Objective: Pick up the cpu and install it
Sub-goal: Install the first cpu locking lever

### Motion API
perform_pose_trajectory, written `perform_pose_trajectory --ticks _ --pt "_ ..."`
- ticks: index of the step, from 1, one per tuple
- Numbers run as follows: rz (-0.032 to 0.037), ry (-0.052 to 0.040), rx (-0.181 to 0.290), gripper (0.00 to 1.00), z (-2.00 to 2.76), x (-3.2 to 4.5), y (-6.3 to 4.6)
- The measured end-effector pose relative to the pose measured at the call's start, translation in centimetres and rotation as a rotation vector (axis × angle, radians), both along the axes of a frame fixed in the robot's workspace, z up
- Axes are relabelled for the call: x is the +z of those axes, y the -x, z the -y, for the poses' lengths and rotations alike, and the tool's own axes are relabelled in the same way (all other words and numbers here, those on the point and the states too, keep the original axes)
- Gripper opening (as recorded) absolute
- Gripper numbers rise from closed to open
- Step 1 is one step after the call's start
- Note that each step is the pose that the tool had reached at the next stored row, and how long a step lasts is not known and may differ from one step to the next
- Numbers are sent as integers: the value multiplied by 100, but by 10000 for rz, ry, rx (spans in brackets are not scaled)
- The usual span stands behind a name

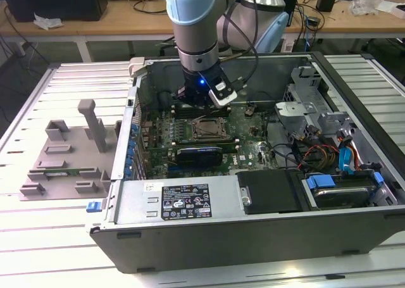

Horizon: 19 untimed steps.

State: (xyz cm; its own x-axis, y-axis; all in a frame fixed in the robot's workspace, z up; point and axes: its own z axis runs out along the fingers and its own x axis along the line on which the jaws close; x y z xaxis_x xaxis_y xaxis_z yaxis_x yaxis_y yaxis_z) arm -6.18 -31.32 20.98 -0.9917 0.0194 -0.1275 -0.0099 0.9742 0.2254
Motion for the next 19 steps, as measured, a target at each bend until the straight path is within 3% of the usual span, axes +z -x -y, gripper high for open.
perform_pose_trajectory --ticks 3,5,8,15,19 --pt "85 -1 0 11 -32 -25 0" --pt "89 31 -72 11 -35 -30 0" --pt "87 159 -556 11 -34 -39 -5" --pt "82 172 -1252 11 -42 -65 -5" --pt "82 174 -1291 11 -49 -66 -3"
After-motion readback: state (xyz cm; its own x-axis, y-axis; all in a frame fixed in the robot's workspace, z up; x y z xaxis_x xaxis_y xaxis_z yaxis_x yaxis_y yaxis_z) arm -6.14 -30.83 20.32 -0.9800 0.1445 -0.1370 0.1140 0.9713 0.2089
